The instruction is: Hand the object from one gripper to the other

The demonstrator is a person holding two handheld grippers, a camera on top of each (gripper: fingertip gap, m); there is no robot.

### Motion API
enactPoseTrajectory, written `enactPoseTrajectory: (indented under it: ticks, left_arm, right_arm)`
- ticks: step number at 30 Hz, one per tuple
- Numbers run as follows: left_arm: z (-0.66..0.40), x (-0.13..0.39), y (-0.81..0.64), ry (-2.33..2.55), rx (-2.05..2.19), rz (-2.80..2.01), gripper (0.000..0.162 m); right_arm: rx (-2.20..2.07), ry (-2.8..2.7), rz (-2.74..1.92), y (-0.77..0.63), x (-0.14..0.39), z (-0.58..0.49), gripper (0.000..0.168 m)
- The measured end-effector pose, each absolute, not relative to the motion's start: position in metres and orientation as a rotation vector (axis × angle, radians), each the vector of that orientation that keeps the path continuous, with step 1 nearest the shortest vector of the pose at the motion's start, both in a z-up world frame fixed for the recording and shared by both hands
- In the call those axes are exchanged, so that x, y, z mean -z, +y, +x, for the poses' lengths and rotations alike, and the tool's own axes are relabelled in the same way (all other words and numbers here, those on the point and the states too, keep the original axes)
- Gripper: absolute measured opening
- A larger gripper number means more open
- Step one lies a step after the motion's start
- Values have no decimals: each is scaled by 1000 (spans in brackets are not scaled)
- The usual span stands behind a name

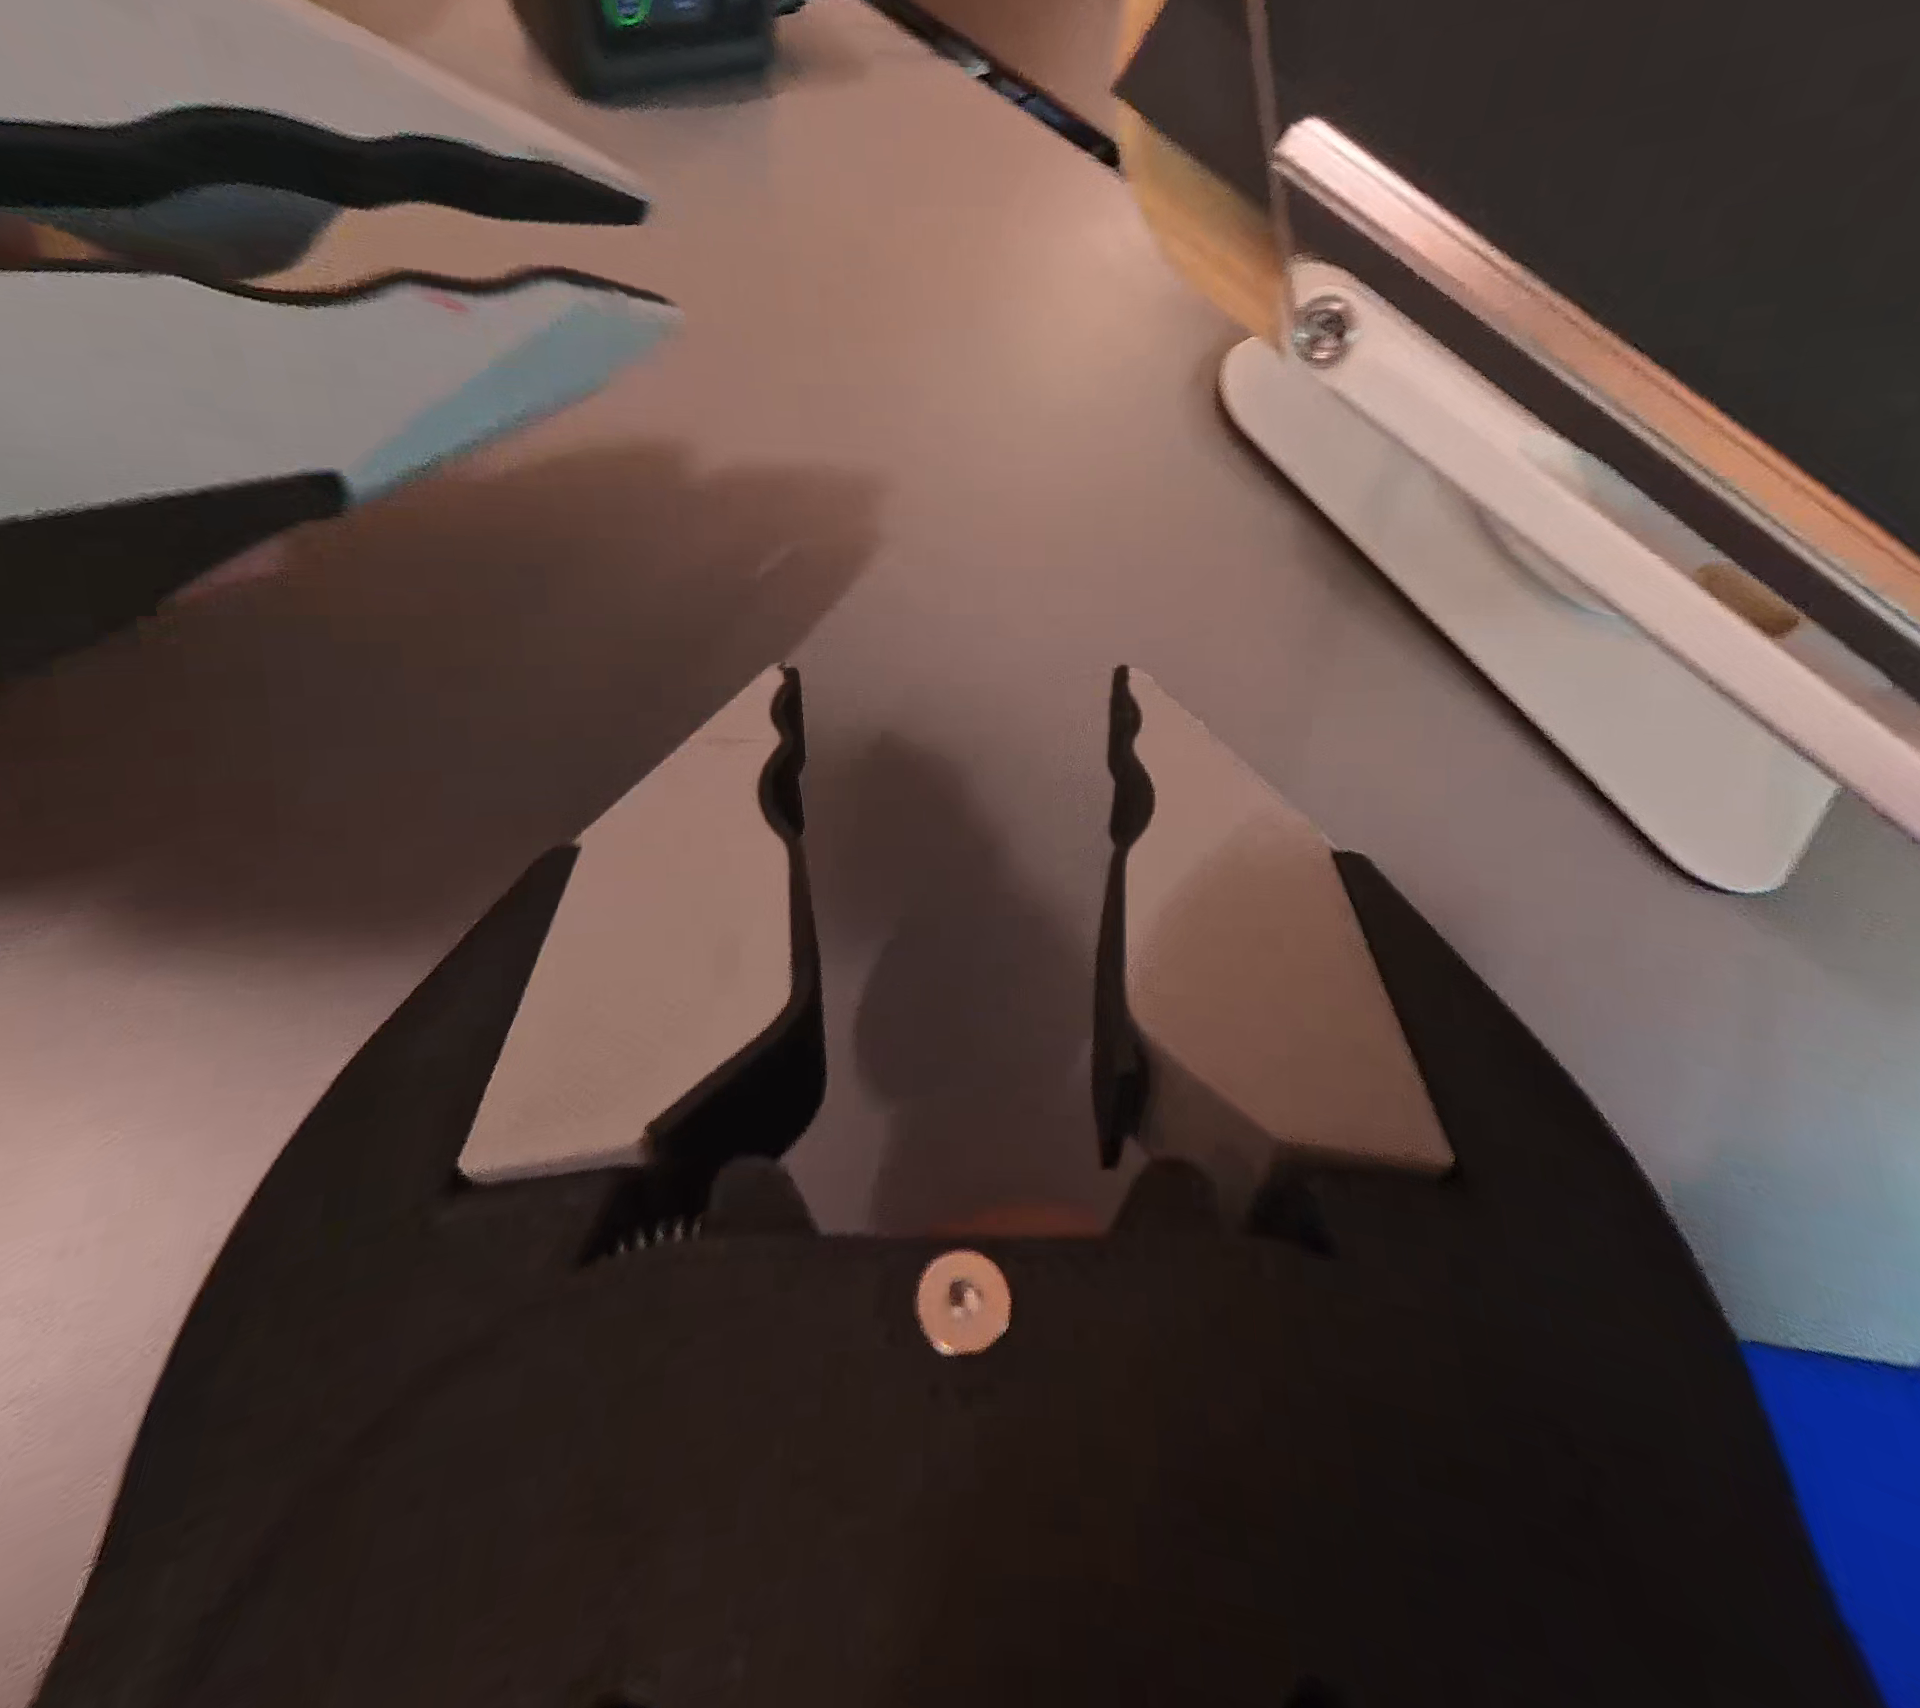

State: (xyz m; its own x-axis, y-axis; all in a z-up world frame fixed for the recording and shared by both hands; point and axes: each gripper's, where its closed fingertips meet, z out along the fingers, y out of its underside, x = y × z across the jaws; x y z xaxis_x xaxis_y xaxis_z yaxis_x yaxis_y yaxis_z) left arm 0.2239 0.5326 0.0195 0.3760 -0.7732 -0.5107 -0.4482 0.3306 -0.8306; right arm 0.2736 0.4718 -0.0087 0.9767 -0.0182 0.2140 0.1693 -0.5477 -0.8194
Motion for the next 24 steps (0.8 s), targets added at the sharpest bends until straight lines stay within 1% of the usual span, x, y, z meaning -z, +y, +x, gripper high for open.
enactPoseTrajectory:
  ticks: [3,5,9,13,24]
  left_arm:
    - [220,-21,543,1211,263,-1320,0]
    - [219,-22,545,1194,259,-1331,0]
    - [217,-22,551,1160,233,-1356,0]
    - [218,-22,550,1165,211,-1338,0]
    - [218,-22,550,1163,209,-1338,0]
  right_arm:
    - [339,-108,-2120,472,18,290,56]
    - [364,-118,-2140,470,23,291,58]
    - [393,-144,-2126,470,21,288,55]
    - [380,-143,-2146,470,24,287,59]
    - [327,-141,-2168,469,28,284,59]
